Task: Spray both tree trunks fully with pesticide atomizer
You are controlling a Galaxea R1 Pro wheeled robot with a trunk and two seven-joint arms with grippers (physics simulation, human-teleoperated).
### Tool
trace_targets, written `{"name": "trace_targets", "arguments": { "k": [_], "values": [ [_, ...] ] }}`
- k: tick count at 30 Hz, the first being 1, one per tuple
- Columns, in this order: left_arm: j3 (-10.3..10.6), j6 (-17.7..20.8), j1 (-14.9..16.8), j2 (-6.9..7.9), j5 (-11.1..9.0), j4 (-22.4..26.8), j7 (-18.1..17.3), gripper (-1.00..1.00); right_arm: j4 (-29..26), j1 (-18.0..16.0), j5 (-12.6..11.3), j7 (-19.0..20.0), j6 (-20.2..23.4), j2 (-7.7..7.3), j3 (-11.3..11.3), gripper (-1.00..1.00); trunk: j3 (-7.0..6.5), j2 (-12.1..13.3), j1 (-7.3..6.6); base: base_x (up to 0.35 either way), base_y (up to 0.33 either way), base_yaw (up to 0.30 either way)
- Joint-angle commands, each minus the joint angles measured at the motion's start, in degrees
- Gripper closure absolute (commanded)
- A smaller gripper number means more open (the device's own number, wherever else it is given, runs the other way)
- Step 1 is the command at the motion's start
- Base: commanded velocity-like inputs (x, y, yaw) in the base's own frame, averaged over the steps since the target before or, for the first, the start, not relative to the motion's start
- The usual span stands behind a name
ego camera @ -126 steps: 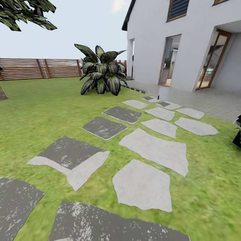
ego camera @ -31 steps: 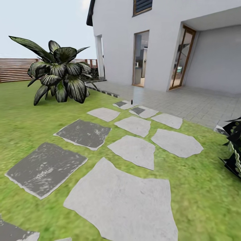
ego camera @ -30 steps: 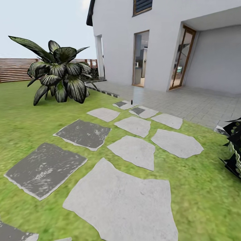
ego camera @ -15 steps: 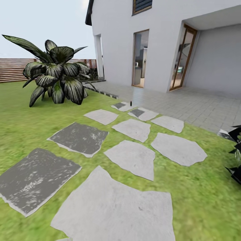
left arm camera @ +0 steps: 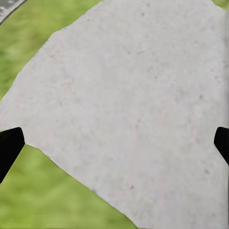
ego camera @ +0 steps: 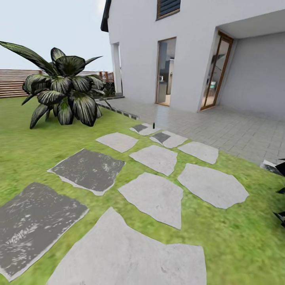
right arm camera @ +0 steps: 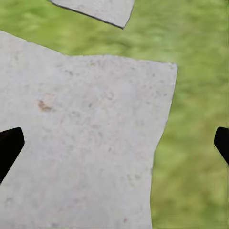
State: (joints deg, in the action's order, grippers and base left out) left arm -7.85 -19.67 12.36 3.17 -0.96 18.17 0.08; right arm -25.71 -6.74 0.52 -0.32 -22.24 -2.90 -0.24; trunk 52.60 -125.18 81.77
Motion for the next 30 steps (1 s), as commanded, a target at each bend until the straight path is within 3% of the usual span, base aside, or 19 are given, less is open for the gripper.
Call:
{"name": "trace_targets", "arguments": {
  "k": [1,30],
  "values": [
    [-0.05,-0.19,0.03,0.0,-0.09,-0.02,0.01,-1.0,0.05,-0.03,0.07,-0.03,-0.17,0.0,-0.02,-1.0,0.05,-0.02,0.02,0.34,-0.107,0.0],
    [0.02,-0.19,0.03,0.0,-0.09,0.02,0.01,-1.0,0.05,-0.03,0.08,-0.03,-0.17,0.0,-0.03,-1.0,0.05,-0.02,0.02,0.34,-0.107,0.0]
  ]
}}
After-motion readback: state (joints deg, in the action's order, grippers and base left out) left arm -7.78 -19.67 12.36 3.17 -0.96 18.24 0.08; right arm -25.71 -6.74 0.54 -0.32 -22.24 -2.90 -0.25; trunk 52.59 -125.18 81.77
